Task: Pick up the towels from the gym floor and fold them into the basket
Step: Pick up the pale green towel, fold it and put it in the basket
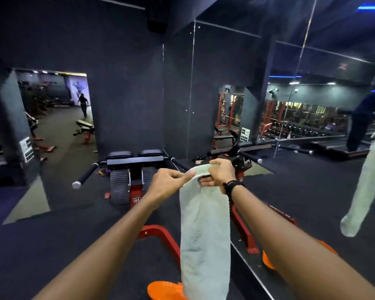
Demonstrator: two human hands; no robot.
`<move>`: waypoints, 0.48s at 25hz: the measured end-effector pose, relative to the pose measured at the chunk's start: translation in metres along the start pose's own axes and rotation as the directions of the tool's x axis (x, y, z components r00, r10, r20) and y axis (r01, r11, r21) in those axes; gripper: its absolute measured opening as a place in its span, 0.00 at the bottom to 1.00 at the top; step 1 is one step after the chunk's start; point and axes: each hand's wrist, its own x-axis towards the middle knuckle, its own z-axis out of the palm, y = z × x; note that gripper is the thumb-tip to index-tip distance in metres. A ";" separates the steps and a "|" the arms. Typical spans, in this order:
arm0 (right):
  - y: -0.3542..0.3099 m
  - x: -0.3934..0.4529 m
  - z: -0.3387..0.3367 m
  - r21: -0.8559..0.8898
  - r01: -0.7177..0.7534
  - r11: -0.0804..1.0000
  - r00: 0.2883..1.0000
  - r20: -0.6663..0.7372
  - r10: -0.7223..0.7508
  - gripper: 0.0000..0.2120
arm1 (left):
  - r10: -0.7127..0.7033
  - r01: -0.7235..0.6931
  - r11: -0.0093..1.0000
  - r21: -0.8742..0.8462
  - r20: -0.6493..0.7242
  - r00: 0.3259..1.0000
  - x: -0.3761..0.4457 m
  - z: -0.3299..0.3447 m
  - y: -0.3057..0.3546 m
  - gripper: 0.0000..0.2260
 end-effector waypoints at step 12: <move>0.003 0.018 -0.059 -0.766 0.499 0.406 0.858 0.503 -0.106 0.21 | 0.122 -0.100 0.985 0.142 -0.160 0.979 0.011 -0.015 0.012 0.04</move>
